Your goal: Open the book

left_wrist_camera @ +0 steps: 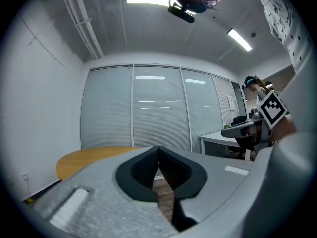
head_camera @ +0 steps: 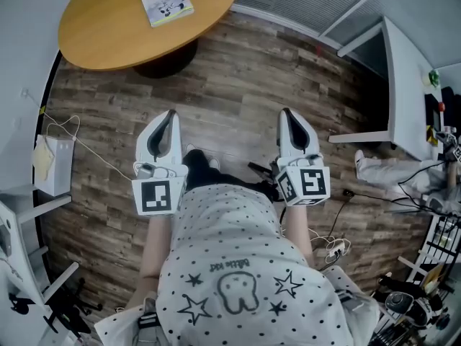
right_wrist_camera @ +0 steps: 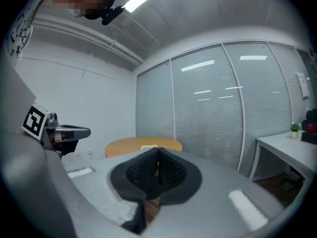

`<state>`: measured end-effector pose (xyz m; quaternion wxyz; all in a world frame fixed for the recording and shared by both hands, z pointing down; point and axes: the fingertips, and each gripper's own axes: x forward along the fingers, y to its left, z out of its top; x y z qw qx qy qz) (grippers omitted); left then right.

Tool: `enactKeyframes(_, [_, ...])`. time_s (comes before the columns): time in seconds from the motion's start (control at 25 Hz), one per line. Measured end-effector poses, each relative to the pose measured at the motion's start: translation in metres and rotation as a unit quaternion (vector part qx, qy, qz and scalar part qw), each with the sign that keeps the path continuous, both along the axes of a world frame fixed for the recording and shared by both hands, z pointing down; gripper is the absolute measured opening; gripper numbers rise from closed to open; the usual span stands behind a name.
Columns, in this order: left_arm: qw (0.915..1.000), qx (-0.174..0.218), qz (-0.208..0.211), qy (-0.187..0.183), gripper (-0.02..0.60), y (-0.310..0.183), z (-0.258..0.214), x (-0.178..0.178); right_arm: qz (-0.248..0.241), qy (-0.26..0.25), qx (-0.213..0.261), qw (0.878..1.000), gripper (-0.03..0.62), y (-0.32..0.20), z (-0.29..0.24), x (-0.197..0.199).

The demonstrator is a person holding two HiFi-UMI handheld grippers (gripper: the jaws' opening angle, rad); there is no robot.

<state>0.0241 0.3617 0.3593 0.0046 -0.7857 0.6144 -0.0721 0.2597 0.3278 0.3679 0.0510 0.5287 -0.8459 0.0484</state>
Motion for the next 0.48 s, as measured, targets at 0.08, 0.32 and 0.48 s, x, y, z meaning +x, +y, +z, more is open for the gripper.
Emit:
enactKeyframes(0.08, [1.0,-0.007,-0.001,0.002,0.009,-0.001,0.003,-0.001,-0.001,0.002,-0.003,1.0,0.005,0.001,0.003,0.0])
enactKeyframes(0.32, [0.9998,0.012,0.016,0.006,0.009,-0.012,-0.004,0.0,-0.028,-0.009,-0.002,1.0,0.003,0.001,0.003,-0.013])
enactKeyframes(0.48, [0.9992,0.004,0.039,0.004,0.009,-0.026,0.0,0.006,-0.035,0.006,-0.015,0.999,0.005,-0.011,0.01,-0.014])
